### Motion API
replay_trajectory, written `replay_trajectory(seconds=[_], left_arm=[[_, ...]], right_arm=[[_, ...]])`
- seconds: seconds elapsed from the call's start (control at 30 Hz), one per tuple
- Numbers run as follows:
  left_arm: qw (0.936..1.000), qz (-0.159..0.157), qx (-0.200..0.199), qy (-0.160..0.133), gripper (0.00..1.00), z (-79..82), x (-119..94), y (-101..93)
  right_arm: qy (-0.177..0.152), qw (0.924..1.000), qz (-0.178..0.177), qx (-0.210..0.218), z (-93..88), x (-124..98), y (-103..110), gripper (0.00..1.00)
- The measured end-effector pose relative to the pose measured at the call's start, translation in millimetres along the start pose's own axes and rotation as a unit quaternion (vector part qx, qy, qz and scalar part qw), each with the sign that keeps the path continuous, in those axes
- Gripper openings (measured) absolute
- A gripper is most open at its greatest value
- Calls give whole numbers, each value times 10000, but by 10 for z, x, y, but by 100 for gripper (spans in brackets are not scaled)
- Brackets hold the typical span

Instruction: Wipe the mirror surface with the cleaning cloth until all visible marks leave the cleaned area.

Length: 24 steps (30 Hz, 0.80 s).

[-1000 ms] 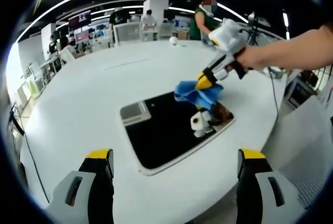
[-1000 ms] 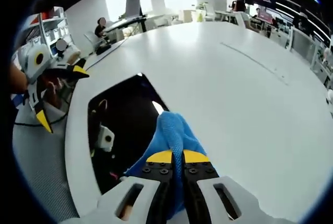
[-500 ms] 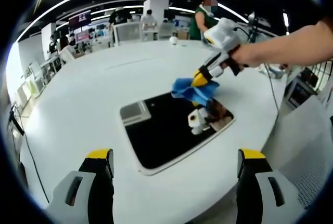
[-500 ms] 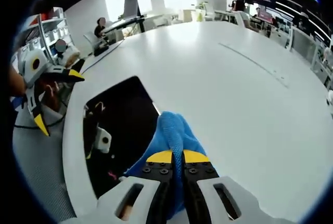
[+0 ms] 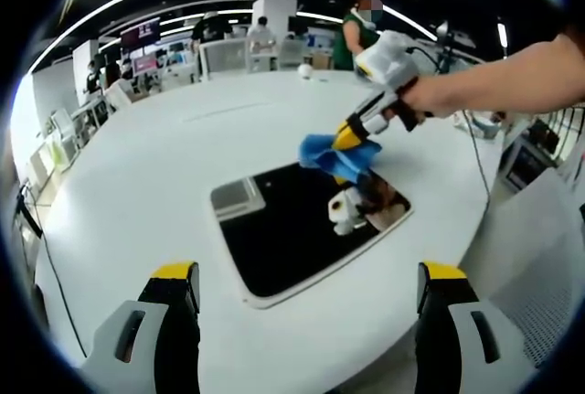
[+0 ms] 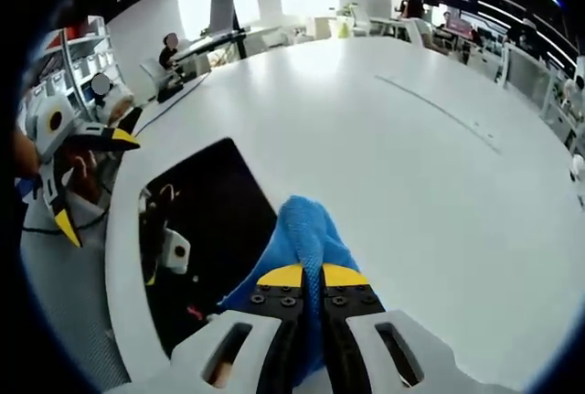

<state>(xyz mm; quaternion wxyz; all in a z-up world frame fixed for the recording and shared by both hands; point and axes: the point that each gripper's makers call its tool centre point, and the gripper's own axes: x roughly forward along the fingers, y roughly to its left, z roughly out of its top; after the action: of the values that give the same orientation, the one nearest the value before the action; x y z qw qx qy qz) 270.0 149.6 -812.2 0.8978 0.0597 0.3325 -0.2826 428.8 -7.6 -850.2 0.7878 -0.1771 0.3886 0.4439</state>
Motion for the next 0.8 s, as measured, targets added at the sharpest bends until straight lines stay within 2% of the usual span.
replay_trajectory(seconds=[0.1,0.13,0.27,0.4,0.5,0.57,0.73,0.8], left_arm=[[10000,-1,-7,-7,100,2,0,1],[10000,0,-3,-6,100,3,0,2],[10000,-27,-19,-19,100,10,0,-10],[9999,-105,-83,-38,100,14,3,-42],[9998,-112,-125,-64,100,18,9,-37],[9998,-103,-94,-145,100,52,2,-45],[9998,-127,-115,-113,100,44,-1,-63],[9998,-135,-106,-118,100,44,2,-67]], right_arm=[[-22,9999,-80,60,23,-31,-25,0],[-181,9996,-62,204,96,-78,-25,0],[-433,9983,-180,347,259,-269,-94,0],[-575,9966,-296,507,331,-429,-180,0],[-631,9933,-409,877,330,-567,-267,1],[-694,9921,-516,908,319,-666,-313,1],[-764,9881,-716,1128,259,-860,-374,1],[-772,9852,-803,1300,171,-949,-408,1]])
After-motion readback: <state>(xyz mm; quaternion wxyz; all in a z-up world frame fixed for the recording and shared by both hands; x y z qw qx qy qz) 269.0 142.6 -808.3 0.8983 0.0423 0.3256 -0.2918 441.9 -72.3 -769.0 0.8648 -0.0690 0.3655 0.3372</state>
